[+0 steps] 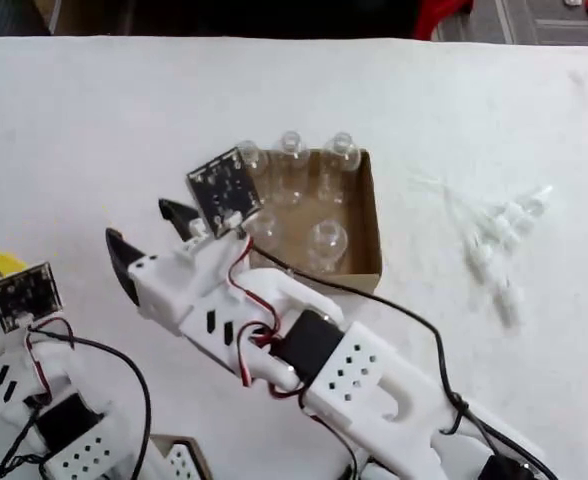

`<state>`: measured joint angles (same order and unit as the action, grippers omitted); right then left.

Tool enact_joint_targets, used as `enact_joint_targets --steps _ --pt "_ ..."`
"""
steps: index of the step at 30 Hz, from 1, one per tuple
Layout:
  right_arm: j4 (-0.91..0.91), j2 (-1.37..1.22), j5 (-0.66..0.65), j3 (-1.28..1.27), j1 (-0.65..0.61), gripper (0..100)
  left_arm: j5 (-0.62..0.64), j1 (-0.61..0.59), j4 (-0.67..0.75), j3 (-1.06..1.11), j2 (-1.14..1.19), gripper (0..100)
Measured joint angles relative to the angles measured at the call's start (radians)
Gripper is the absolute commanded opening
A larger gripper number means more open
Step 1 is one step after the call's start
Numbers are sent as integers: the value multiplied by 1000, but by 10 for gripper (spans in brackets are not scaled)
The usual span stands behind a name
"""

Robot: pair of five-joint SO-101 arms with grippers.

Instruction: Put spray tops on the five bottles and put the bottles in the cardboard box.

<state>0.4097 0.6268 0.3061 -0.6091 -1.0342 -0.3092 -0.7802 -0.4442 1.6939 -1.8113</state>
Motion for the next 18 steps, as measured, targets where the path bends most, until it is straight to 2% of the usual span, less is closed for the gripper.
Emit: enact_joint_targets --steps 2,7,10,12,15,18 --pt "18 -2 -106 25 3 237 5 -34 -83 0 0 306" --pt "199 -6 -390 149 -41 236 101 -193 -258 0 0 302" --pt "288 -6 -542 192 -123 230 107 -281 -301 0 0 302" --pt "371 -8 -660 239 -192 190 109 -327 -321 0 0 302" --pt "559 -15 -856 316 -292 119 110 -396 -333 0 0 304" --pt "760 -29 -1076 371 -322 83 110 -460 -333 0 0 306"
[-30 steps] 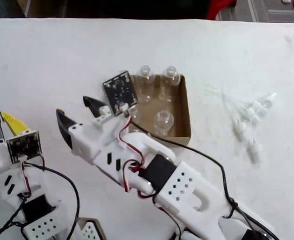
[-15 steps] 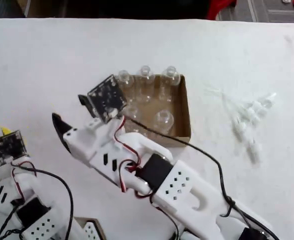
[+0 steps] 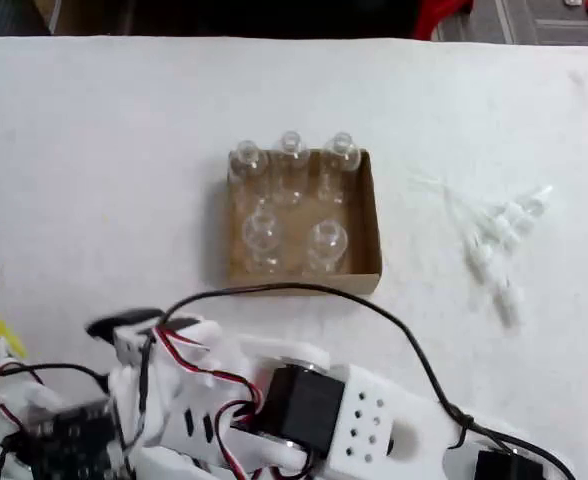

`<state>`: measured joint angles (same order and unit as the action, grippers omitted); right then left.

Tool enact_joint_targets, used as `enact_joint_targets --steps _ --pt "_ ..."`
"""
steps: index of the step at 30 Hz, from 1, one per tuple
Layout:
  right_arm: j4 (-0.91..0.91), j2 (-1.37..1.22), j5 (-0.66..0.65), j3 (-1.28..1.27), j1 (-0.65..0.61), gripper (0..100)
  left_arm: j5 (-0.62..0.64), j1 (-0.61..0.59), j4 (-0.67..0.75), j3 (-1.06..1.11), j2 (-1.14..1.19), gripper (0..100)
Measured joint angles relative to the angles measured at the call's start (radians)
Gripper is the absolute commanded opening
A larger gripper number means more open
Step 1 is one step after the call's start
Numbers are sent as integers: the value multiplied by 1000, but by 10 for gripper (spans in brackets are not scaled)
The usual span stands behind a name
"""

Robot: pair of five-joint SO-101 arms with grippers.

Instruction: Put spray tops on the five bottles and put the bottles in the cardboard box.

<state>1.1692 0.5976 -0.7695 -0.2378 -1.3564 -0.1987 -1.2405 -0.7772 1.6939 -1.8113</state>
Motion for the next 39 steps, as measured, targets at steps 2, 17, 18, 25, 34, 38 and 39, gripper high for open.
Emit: enact_joint_targets --steps 2,17,18,25,34,38,39 --pt "123 -3 -117 40 5 81 -5 -23 0 0 0 306" --pt "310 -9 -339 172 203 77 -359 221 -71 -8 0 301" --pt "313 -12 -356 172 204 77 -367 256 -117 -25 0 301" --pt "354 -46 -420 157 224 77 -368 457 -526 -350 -3 302" --pt "359 -49 -430 157 287 77 -301 508 -600 -473 -18 424" --pt "301 -49 -443 157 307 77 -301 509 -678 -546 -18 440" --pt "284 -49 -462 157 311 77 -298 516 -690 -572 -18 436"
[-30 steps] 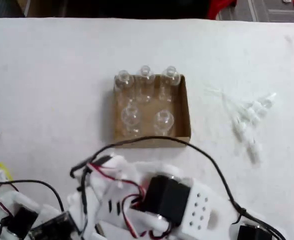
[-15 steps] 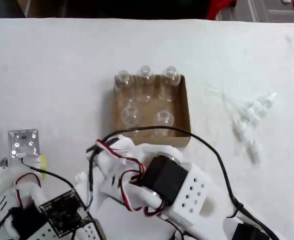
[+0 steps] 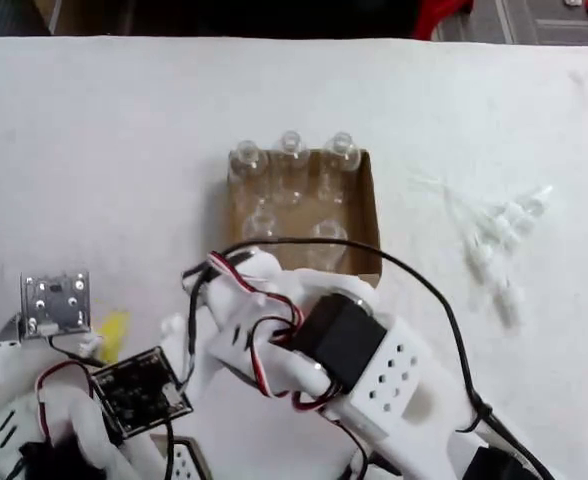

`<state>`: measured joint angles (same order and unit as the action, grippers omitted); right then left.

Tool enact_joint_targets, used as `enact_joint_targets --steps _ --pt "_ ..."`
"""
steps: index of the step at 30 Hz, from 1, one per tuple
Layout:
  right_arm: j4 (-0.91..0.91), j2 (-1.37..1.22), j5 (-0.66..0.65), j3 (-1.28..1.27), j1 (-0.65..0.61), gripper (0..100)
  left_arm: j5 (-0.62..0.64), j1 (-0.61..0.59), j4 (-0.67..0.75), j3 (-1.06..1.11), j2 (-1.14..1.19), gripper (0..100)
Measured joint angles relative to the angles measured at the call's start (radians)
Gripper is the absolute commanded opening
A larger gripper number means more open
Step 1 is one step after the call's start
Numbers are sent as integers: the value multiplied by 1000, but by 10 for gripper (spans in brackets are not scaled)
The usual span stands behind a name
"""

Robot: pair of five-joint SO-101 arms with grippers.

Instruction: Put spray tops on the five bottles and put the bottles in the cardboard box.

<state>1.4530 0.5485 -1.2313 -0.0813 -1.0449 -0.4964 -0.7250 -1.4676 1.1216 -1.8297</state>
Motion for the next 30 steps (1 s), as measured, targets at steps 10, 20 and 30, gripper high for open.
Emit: enact_joint_targets --steps 10,20,30 --pt "-64 -2 -95 -94 5 77 94 287 -12 -163 -2 434" --pt "-64 180 -124 -155 -75 77 186 410 -31 -190 -2 434" --pt "-86 230 -127 -169 -74 81 204 508 -153 -362 -3 434"
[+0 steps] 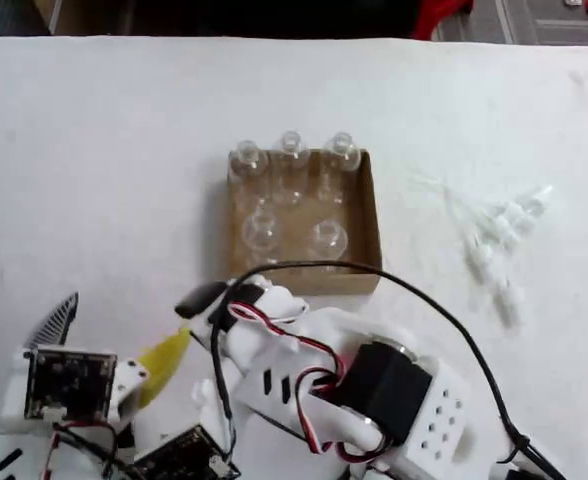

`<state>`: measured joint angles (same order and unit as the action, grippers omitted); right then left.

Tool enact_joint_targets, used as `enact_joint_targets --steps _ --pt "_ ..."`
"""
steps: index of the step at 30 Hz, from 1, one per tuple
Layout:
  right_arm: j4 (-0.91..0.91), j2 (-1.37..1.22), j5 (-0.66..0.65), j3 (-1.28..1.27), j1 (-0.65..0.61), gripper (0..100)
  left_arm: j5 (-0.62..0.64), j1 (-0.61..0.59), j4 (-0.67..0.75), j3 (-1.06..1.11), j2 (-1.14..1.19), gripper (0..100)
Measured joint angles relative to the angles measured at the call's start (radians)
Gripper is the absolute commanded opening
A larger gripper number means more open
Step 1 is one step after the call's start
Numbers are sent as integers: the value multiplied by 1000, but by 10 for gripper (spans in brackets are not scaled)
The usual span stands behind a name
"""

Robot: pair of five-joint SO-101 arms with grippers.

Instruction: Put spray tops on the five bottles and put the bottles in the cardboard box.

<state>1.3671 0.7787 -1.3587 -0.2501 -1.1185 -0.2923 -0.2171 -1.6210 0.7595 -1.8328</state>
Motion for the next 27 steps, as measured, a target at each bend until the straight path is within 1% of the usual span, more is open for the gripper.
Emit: enact_joint_targets --steps 3,6,12,15,18,20,22,24,27 --pt "-3 5 6 0 17 81 -5 11 -28 -40 0 434" --pt "-5 5 12 0 11 81 -38 11 -29 -54 0 434" --pt "-5 5 17 0 15 81 -48 11 -29 -55 0 434" --pt "-5 37 69 0 12 80 -48 11 -29 -55 0 434" --pt "-5 118 169 0 38 77 -48 11 -29 -55 0 434" --pt "-5 183 270 -20 68 77 -48 11 -29 -55 0 434" --pt "-6 249 407 -72 83 77 -28 11 -29 -55 0 434" --pt "-18 310 565 -147 100 77 32 14 -29 -55 0 434" --pt "-83 411 779 -302 112 79 130 20 -29 -55 0 434"
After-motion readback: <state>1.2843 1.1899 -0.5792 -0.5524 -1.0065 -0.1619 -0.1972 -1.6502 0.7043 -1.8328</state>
